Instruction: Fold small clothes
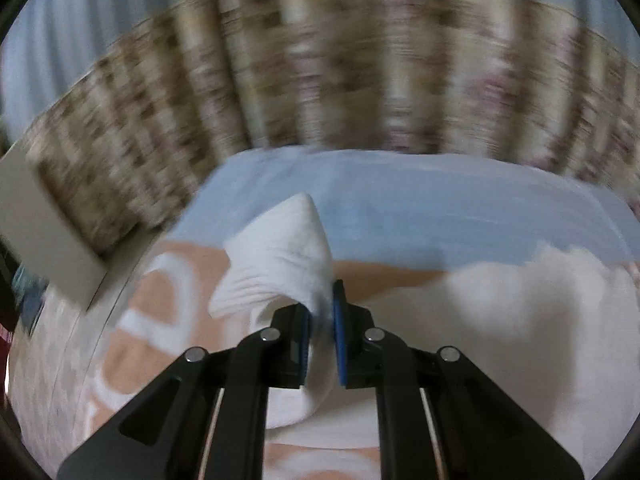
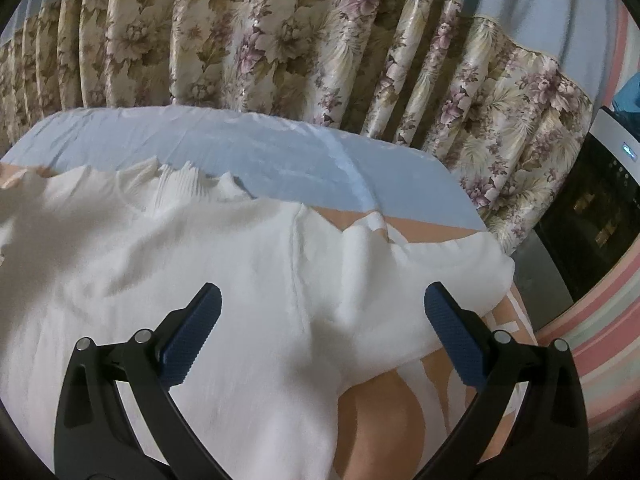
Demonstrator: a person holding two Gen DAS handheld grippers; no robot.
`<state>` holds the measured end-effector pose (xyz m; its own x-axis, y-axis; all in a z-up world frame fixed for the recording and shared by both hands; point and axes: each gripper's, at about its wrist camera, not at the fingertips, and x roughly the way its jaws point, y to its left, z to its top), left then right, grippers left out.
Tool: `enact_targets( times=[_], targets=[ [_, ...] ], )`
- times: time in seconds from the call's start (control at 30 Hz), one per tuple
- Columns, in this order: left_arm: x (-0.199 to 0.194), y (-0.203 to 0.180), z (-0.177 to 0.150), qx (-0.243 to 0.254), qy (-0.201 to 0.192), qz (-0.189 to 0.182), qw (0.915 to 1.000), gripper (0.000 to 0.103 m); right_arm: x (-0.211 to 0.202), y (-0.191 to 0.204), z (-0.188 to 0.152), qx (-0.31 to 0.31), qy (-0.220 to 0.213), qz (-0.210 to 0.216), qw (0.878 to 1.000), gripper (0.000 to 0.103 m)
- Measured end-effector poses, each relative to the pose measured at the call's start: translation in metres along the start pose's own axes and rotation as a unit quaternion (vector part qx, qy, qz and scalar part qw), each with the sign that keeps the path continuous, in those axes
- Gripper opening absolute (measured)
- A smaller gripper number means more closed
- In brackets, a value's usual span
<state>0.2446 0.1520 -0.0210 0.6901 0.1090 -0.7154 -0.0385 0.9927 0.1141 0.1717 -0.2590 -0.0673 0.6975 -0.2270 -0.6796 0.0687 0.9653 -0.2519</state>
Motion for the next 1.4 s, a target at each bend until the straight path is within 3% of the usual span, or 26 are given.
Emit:
enact_targets(
  times=[0.13, 0.27, 0.4, 0.47, 0.5, 0.53, 0.57, 0.7, 0.9, 1.07, 1.17, 1.23, 1.33, 1.4],
  targets=[
    [-0.006, -0.087, 0.01, 0.053, -0.01, -0.058, 0.9968, 0.011, 0.002, -0.008, 0.004, 0.01, -0.002, -0.002, 1.0, 0.1],
    [-0.009, -0.176, 0.006, 0.106, -0.002, -0.138, 0.9848, 0.011, 0.006, -0.016, 0.002, 0.019, 0.003, -0.006, 1.0, 0.1],
    [0.001, -0.226, -0.01, 0.128, 0.032, -0.173, 0.976, 0.015, 0.012, -0.024, -0.004, 0.023, 0.019, -0.015, 0.999, 0.1],
    [0.006, -0.242, -0.018, 0.14, 0.046, -0.187, 0.9712, 0.03, 0.014, -0.027, -0.007, 0.024, 0.024, -0.016, 0.999, 0.1],
    [0.003, -0.244, -0.023, 0.144, 0.045, -0.192, 0.9698, 0.059, 0.016, -0.029, -0.008, 0.025, 0.029, -0.014, 0.999, 0.1],
    [0.0, -0.245, -0.025, 0.149, 0.036, -0.187, 0.9703, 0.078, 0.018, -0.03, -0.009, 0.027, 0.034, -0.012, 0.999, 0.1],
    [-0.005, -0.243, -0.026, 0.153, 0.021, -0.176, 0.9723, 0.08, 0.02, -0.031, -0.009, 0.029, 0.037, -0.008, 0.999, 0.1],
    [-0.016, -0.206, -0.031, 0.14, 0.004, -0.155, 0.9779, 0.082, 0.022, -0.026, -0.007, 0.035, 0.045, 0.025, 0.998, 0.1],
    [0.016, -0.127, -0.034, 0.12, 0.02, -0.061, 0.9907, 0.083, 0.017, 0.006, 0.013, 0.011, 0.034, 0.089, 0.995, 0.1],
    [0.04, -0.092, -0.037, 0.091, 0.039, -0.037, 0.9944, 0.083, 0.012, 0.047, 0.04, -0.025, 0.019, 0.152, 0.988, 0.1],
    [0.052, -0.088, -0.045, 0.081, 0.058, -0.048, 0.9938, 0.083, 0.013, 0.082, 0.054, -0.07, 0.015, 0.172, 0.982, 0.099],
    [0.057, -0.088, -0.052, 0.075, 0.07, -0.051, 0.9935, 0.083, 0.019, 0.106, 0.061, -0.108, 0.027, 0.185, 0.976, 0.083],
    [0.059, -0.088, -0.057, 0.071, 0.074, -0.049, 0.9936, 0.083, 0.028, 0.135, 0.066, -0.149, 0.042, 0.204, 0.967, 0.068],
    [0.06, -0.088, -0.058, 0.068, 0.075, -0.052, 0.9935, 0.083, 0.034, 0.148, 0.066, -0.172, 0.052, 0.21, 0.961, 0.063]
  ],
)
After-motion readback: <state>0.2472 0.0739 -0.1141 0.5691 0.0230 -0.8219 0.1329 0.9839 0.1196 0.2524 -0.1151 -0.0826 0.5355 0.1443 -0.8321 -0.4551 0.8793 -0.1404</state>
